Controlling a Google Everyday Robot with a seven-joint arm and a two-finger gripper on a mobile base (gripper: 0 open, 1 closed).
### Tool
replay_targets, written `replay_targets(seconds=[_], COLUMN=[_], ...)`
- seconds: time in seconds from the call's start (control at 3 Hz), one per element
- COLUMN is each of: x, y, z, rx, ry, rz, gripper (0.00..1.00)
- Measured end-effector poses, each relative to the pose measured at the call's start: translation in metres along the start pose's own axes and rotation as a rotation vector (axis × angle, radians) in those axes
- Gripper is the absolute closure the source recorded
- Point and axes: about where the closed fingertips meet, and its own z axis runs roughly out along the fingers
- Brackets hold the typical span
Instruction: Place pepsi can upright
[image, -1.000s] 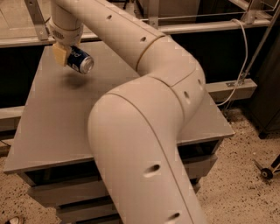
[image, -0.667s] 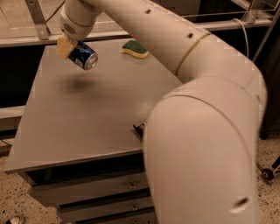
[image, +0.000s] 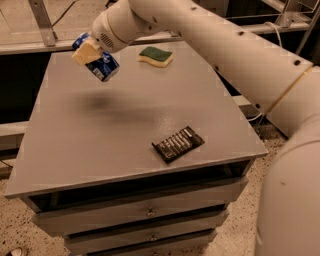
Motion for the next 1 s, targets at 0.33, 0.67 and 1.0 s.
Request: replay_targets(seconds=[0.33,0.67,1.0], x=[0.01,0.038,0.054], y=[-0.001,-0.012,-0.013], z=[-0.02,-0.05,-0.059], rx=[-0.029,-0.047,-0.057], ry=[-0.19,-0.374,-0.456], rz=[0.033,0.016,-0.044], gripper=[1.0,1.0,1.0])
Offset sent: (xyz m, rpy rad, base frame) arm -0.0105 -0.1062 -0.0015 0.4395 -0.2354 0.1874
